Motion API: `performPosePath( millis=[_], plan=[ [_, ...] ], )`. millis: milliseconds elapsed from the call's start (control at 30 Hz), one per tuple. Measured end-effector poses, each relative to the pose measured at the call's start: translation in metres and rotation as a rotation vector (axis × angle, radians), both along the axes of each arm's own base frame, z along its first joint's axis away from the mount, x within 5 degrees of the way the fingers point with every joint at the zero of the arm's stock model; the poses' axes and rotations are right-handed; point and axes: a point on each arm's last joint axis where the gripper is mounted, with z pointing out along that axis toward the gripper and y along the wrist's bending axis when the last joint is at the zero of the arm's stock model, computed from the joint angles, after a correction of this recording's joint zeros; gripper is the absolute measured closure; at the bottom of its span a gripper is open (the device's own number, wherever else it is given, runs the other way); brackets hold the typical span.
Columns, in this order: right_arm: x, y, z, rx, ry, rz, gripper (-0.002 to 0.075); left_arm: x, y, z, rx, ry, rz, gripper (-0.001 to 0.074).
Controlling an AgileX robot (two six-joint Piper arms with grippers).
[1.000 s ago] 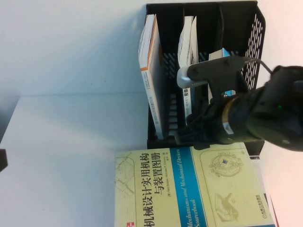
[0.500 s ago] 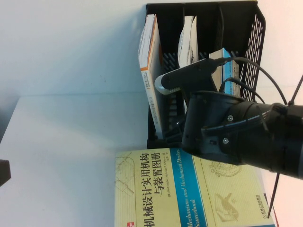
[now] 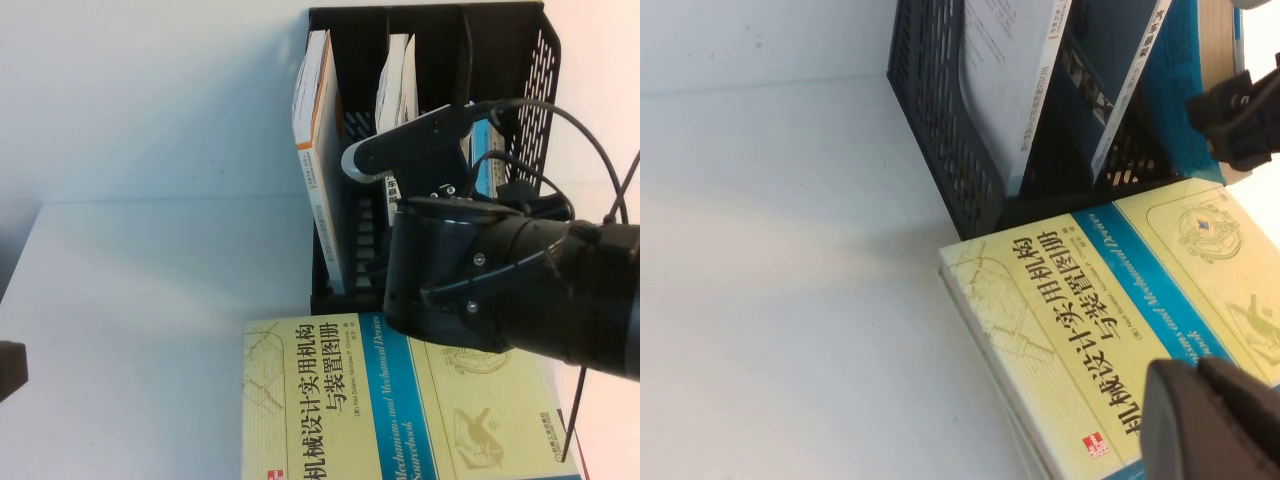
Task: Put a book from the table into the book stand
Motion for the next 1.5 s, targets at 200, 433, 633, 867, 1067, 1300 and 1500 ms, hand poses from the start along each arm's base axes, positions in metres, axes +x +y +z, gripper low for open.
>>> performPosePath(
  millis=[200, 433, 633, 867, 1067, 1300, 1500],
  plan=[
    [0.004, 0.005, -0.013, -0.032, 0.010, -0.002, 0.0109, 0.000, 0.000, 0.000, 0.013, -0.008, -0.008, 0.0737],
    [0.014, 0.007, -0.035, -0.155, -0.014, -0.035, 0.0109, 0.000, 0.000, 0.000, 0.016, -0.010, -0.012, 0.0737],
    [0.026, -0.003, -0.044, -0.168, 0.008, -0.082, 0.0162, 0.000, 0.000, 0.000, 0.018, -0.011, -0.013, 0.0737],
    [0.032, -0.004, -0.045, -0.149, 0.044, -0.032, 0.0526, 0.000, 0.000, 0.000, 0.018, -0.011, -0.013, 0.0737],
    [0.044, -0.014, -0.009, -0.048, 0.104, -0.026, 0.0526, 0.000, -0.001, 0.000, 0.004, -0.010, -0.019, 0.0737],
    [0.086, -0.057, 0.056, 0.160, 0.171, -0.015, 0.0526, -0.001, -0.003, 0.001, -0.024, -0.003, -0.033, 0.0737],
    [0.119, -0.095, 0.070, 0.254, 0.191, -0.010, 0.0526, -0.001, -0.004, 0.003, -0.049, -0.016, -0.027, 0.0738]
  ],
)
